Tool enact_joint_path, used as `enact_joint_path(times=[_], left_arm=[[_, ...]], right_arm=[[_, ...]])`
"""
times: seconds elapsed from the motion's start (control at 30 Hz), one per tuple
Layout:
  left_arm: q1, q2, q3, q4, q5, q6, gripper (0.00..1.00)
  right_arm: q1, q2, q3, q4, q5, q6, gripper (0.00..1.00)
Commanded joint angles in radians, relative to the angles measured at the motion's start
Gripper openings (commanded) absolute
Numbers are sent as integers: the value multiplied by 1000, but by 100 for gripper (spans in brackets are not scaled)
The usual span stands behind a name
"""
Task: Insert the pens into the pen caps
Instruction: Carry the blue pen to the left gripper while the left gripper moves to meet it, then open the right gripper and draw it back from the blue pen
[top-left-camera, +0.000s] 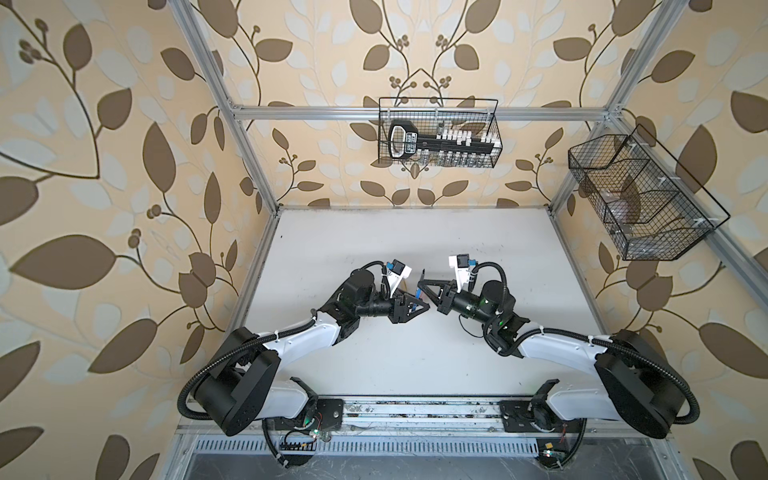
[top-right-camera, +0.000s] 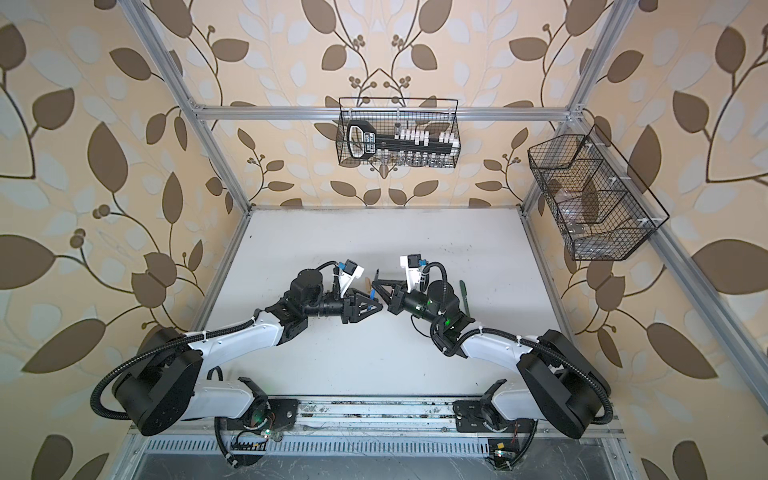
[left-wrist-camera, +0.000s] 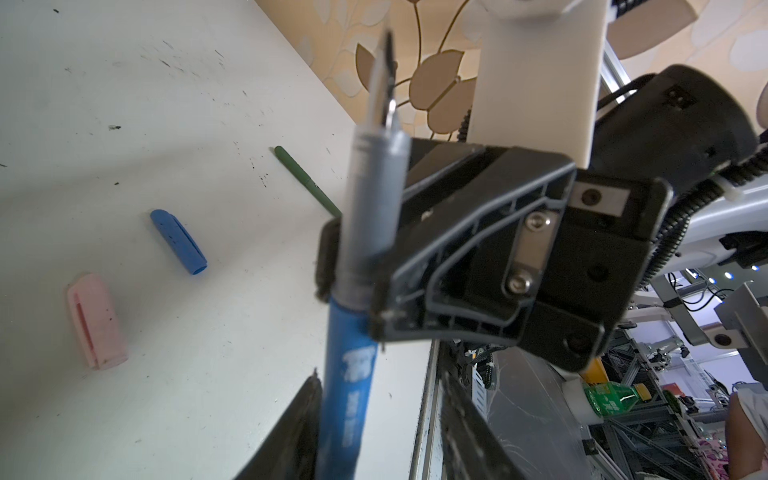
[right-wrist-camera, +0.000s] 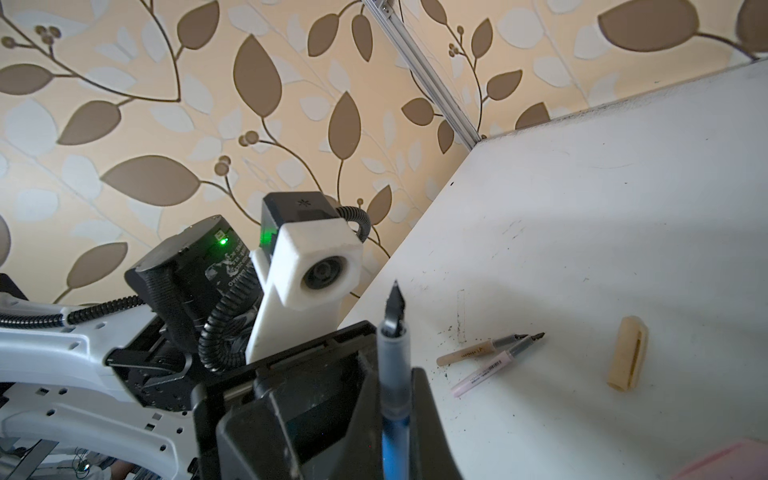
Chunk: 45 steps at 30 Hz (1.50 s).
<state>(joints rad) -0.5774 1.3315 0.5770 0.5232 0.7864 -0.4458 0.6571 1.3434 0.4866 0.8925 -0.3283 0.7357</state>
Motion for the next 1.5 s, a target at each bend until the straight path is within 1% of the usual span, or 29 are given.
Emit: enact_joint_path(times=[0.0, 0.1, 0.2, 0.3, 0.47, 0.53, 0.57, 0.7, 0.97, 1.13, 1.23, 1.47], left_arm=[[-9, 4, 46, 12, 34, 10, 50], [-10, 8, 50, 5, 34, 12, 50], [-11, 7, 50, 0, 34, 13, 47], [-10, 6, 51, 0, 36, 14, 40], [-10, 4, 52, -1, 35, 15, 31], [-10, 4, 52, -2, 34, 15, 25], [-11, 4, 52, -2, 34, 15, 24], [-11, 2, 54, -11, 30, 17, 25], [-11, -3, 55, -23, 14, 19, 37], [-11, -2, 55, -24, 14, 19, 37], [-10, -2, 55, -22, 19, 19, 32], [-10, -5, 55, -20, 20, 20, 28]], right_arm=[[5, -24, 6, 39, 39, -8, 8], [3, -32, 5, 25, 43, -18, 8], [2, -47, 8, -15, 46, -37, 8], [1, -55, 6, -23, 48, -41, 8], [5, -56, -7, -20, 47, -44, 8], [5, -55, -12, -11, 48, -39, 8], [6, -56, -14, -8, 48, -38, 8], [6, -56, -17, -10, 52, -41, 8], [9, -62, -27, -20, 64, -50, 8], [15, -58, -28, -20, 68, -51, 8], [18, -54, -31, -14, 70, -50, 8], [24, -39, -33, 9, 70, -41, 8]])
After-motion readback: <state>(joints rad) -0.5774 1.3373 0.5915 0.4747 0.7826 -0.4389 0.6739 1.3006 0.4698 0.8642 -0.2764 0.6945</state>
